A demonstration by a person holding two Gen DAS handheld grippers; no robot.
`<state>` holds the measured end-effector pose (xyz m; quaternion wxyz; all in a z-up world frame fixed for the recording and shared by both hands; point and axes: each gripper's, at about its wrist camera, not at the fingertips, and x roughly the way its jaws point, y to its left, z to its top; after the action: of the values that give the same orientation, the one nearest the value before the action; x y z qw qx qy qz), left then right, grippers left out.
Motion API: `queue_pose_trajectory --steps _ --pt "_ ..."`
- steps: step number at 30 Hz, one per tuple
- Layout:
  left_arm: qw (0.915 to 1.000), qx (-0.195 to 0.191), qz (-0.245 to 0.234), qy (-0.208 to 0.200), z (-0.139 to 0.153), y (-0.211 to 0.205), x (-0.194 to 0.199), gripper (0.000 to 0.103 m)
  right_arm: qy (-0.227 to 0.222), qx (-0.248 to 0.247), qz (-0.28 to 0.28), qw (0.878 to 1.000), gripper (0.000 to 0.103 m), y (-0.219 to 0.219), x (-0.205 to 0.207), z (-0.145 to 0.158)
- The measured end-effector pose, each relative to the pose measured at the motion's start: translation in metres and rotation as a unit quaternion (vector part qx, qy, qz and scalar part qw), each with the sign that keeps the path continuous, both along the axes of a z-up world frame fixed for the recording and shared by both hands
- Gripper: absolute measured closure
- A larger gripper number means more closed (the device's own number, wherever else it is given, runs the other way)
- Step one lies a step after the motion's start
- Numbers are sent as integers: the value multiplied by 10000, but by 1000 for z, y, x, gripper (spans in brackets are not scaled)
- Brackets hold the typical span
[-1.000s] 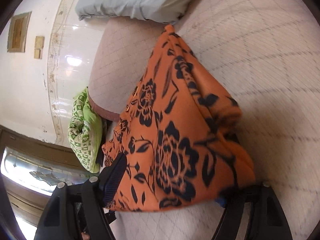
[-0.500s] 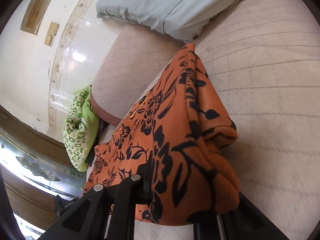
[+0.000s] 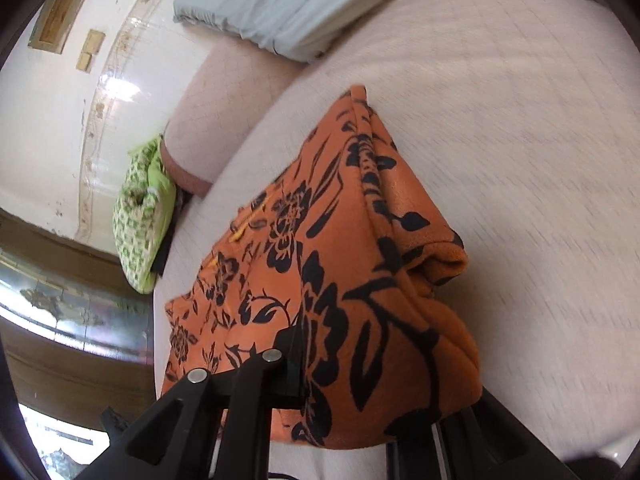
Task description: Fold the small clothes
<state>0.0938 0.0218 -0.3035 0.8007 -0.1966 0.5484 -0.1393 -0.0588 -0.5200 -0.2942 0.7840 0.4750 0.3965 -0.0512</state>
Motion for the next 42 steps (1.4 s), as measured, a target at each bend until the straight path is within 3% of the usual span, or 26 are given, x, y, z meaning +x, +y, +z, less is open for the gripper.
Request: queue_pose_trajectory --steps 3,5,10,13,15,16,20,24,26,28,30,37,42 --pt "9991 -217 192 305 -1 13 1 85 271 264 -112 9992 83 -7 -19 -5" --pt "9986 -154 295 405 7 20 -2 84 243 171 -139 9995 83 -12 -31 12" --pt "9971 625 262 -357 57 22 -28 84 -14 -1024 -183 9946 83 -6 -50 70" --pt "9940 715 377 -737 82 23 -42 83 -25 -1659 -658 9839 83 0 -56 94" --pt "9930 721 219 -912 90 15 -43 70 -225 -1771 -573 9823 83 10 -48 101" --pt "9926 787 33 -920 90 4 -41 58 -274 -1704 -356 9844 83 18 -39 102" --pt "9912 889 -511 -836 64 -46 -23 54 -349 -1242 624 9897 83 53 9 82" --pt "9916 1110 -607 -257 17 -69 1 54 -416 -1034 1673 9796 83 111 58 51" --pt "9911 1193 -495 -325 11 -64 3 55 -348 -1120 1919 9744 83 126 73 35" --pt "9903 1212 -491 -460 12 -58 4 54 -5 -1265 1841 9747 83 121 76 15" --pt "9907 1185 -524 -426 11 -54 6 54 239 -1047 1631 9808 103 95 64 -8" --pt "9860 1351 -697 -690 7 -56 1 55 343 -450 1140 9919 103 34 1 -20" --pt "9879 1148 -744 -734 6 -49 3 55 366 126 908 9951 103 17 -11 -32"
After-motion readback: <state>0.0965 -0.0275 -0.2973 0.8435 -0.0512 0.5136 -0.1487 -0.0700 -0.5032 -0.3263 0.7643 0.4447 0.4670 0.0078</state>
